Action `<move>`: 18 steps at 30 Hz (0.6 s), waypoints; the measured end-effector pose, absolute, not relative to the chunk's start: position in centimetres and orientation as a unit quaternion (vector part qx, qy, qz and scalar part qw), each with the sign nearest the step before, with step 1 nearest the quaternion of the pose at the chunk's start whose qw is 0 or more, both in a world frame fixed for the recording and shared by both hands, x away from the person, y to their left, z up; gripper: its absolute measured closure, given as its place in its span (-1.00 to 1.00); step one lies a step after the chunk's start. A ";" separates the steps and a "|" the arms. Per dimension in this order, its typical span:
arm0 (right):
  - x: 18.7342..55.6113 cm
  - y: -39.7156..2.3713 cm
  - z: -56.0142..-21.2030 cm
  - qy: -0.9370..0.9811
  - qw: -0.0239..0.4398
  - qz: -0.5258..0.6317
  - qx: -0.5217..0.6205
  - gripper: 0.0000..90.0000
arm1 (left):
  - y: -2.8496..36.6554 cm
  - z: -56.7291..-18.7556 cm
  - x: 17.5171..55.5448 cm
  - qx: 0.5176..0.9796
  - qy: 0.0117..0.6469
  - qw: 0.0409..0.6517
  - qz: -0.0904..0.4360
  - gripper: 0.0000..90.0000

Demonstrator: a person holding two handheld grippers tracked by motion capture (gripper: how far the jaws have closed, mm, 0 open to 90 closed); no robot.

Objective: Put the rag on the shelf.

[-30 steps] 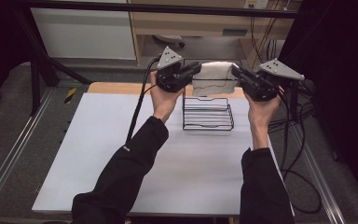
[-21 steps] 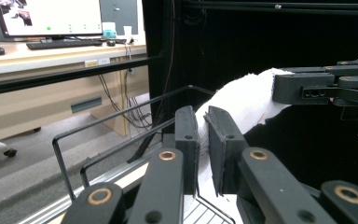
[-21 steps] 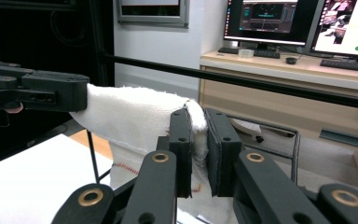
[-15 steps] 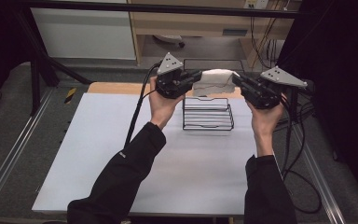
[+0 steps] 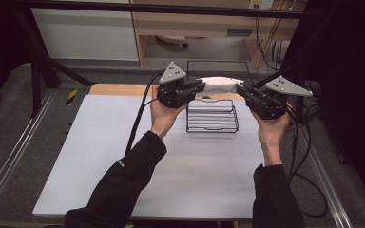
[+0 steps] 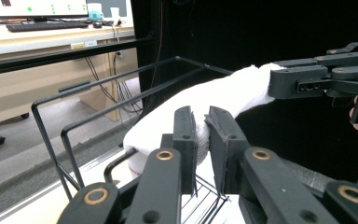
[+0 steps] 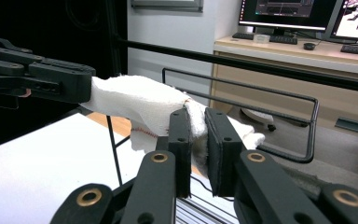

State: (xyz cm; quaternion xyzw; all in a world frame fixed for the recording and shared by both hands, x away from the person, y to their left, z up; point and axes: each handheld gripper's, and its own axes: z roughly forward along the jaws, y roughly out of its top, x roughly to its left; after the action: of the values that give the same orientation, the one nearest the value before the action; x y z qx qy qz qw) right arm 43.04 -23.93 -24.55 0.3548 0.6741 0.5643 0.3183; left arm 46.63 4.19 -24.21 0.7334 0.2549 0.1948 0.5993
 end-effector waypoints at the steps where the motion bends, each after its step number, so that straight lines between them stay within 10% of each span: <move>1: 43.1 -23.9 -24.7 0.675 0.319 0.563 0.355 0.81 | 4.2 -24.3 46.6 0.734 0.256 0.598 0.195 0.79; 18: 43.6 -23.8 -26.1 0.680 0.319 0.555 0.359 0.81 | 5.9 -22.8 46.9 0.739 0.280 0.585 0.182 0.63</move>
State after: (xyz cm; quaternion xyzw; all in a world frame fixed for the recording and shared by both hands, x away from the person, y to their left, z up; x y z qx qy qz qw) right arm 43.65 -23.80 -26.06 0.3586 0.6797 0.5546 0.3190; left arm 46.91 5.95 -22.76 0.7391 0.2796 0.1822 0.5851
